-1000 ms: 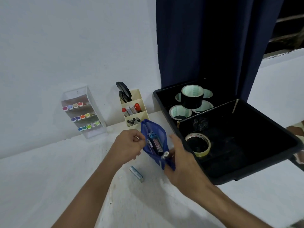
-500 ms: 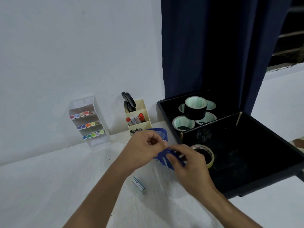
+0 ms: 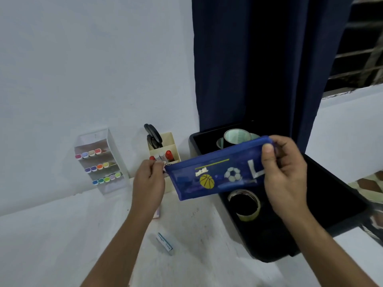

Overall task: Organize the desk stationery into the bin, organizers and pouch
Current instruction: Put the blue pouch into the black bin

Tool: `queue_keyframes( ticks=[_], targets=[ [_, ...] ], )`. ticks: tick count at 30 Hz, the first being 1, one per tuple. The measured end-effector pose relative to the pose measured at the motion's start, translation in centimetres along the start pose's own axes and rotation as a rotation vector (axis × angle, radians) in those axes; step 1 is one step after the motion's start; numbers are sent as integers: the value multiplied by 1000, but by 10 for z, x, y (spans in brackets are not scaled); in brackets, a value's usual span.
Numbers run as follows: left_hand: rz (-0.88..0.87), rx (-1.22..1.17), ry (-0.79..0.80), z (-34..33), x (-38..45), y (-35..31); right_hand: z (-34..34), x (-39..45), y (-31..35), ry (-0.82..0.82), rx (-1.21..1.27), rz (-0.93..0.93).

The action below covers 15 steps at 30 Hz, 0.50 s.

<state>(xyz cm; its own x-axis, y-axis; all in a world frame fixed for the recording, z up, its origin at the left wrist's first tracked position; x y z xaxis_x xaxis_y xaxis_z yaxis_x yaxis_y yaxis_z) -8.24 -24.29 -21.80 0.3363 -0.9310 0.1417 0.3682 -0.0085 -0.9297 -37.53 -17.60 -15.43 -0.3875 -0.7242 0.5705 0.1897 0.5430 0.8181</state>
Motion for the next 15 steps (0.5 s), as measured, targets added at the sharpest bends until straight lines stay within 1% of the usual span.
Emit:
queue_keyframes(
  ticks=[1, 3, 4, 5, 6, 8, 9, 10, 12, 13, 15],
  targets=[
    [96, -209, 75, -11, -5, -1, 5, 8, -3, -19, 53, -23],
    [308, -623, 294, -45, -23, -13, 18, 27, -17, -50, 136, -122],
    [366, -733, 393, -59, -33, -24, 24, 35, -28, -47, 117, -192],
    [384, -758, 474, -72, -40, -32, 33, 43, -41, -25, 36, -261],
    [380, -719, 533, -81, -47, -39, 39, 50, -55, 19, -104, -327],
    [362, -541, 624, -100, -62, -42, 59, 59, -85, 113, -417, -478],
    [386, -496, 673, -111, -72, -40, 71, 60, -98, 105, -464, -560],
    [436, -493, 727, -124, -83, -38, 84, 60, -108, 65, -412, -648],
    [550, -551, 797, -145, -102, -36, 99, 50, -120, -78, -90, -816],
    [587, -577, 814, -153, -109, -35, 101, 45, -122, -128, 59, -852],
    [604, -610, 836, -169, -118, -37, 103, 32, -129, -153, 205, -878]
  ],
)
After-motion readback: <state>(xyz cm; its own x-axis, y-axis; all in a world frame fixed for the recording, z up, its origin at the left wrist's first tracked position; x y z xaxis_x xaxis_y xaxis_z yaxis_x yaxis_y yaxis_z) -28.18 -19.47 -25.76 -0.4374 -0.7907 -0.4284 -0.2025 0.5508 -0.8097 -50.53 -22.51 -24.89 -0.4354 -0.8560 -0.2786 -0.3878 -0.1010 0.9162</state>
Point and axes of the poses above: each hand's wrist, its own x-axis towards the middle knuckle, its own z-axis out of the back of the hand, y = z × x, the point moved 10 cm from there along x, towards the middle knuckle, and after that the axes turned 1 degree about -x, right-handed, at the moved point
